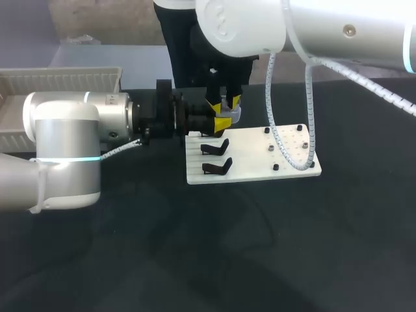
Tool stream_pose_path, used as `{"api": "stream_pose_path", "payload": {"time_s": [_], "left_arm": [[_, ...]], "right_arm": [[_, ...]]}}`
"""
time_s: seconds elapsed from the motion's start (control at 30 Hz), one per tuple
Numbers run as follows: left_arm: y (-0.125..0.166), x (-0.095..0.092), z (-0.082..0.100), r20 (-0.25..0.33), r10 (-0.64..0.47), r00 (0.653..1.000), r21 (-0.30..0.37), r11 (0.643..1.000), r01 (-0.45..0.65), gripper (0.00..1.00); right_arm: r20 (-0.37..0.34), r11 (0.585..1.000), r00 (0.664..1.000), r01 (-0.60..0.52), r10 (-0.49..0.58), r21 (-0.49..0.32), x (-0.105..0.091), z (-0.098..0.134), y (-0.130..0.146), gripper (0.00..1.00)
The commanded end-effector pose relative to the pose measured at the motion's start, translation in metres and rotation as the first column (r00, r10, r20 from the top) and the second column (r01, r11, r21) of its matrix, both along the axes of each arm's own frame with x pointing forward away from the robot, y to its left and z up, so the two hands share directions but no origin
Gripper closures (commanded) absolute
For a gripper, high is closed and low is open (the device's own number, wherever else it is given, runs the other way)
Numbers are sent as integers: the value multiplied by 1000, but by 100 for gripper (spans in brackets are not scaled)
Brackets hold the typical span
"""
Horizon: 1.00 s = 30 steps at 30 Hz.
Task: Pick up each earbud case from the left stands, insert the matching earbuds, close the lid, and place the case in the box.
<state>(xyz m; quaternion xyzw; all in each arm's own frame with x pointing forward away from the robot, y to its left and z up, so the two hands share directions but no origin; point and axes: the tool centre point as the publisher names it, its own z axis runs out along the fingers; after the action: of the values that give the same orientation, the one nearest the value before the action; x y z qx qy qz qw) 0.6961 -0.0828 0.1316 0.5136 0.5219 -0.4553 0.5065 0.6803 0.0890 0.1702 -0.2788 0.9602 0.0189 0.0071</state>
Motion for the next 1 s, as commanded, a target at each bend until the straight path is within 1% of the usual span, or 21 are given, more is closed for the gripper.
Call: {"api": "stream_pose_path", "payload": {"time_s": [0.03,0.1,0.2,0.3,0.4,0.5,0.63,0.7,0.77,0.8,0.83,0.87,0.9,0.93,0.97,1.0], "left_arm": [[1,-2,0,2,5,1000,-1,1000,-5,100],[1,-2,0,2,5,1000,-1,1000,-5,100],[1,-2,0,2,5,1000,-1,1000,-5,100],[1,-2,0,2,5,1000,-1,1000,-5,100],[1,-2,0,2,5,1000,-1,1000,-5,100],[1,-2,0,2,5,1000,-1,1000,-5,100],[1,-2,0,2,5,1000,-1,1000,-5,100],[1,-2,0,2,5,1000,-1,1000,-5,100],[1,-2,0,2,5,1000,-1,1000,-5,100],[1,-2,0,2,5,1000,-1,1000,-5,100],[1,-2,0,2,5,1000,-1,1000,-5,100],[1,-2,0,2,5,1000,-1,1000,-5,100],[1,-2,0,2,5,1000,-1,1000,-5,100],[1,-2,0,2,5,1000,-1,1000,-5,100],[1,-2,0,2,5,1000,-1,1000,-5,100],[1,-2,0,2,5,1000,-1,1000,-5,100]], "right_arm": [[-1,1000,1000,2,-2,0,1,1,-2,69],[0,1000,1000,3,-3,1,1,1,-1,69],[-9,1000,1000,6,-6,2,2,1,-1,65],[-12,1000,1000,5,-5,-1,2,0,0,66],[-6,1000,1000,5,-5,-1,1,4,1,67],[-2,1000,1000,3,-3,-4,-3,11,0,67],[33,999,999,4,-6,53,-4,31,-2,65],[71,998,997,18,-22,66,4,39,-4,65],[101,994,994,34,-45,103,17,43,-4,63],[90,991,994,43,-55,130,24,44,-4,62],[103,992,992,55,-67,117,32,42,-5,63],[138,992,987,64,-79,111,38,42,-4,61],[130,988,987,76,-94,135,45,40,-4,60],[140,985,984,92,-112,148,51,38,-4,59],[166,982,977,108,-134,157,58,36,-5,55],[152,981,978,119,-143,155,65,32,-7,55]]}}
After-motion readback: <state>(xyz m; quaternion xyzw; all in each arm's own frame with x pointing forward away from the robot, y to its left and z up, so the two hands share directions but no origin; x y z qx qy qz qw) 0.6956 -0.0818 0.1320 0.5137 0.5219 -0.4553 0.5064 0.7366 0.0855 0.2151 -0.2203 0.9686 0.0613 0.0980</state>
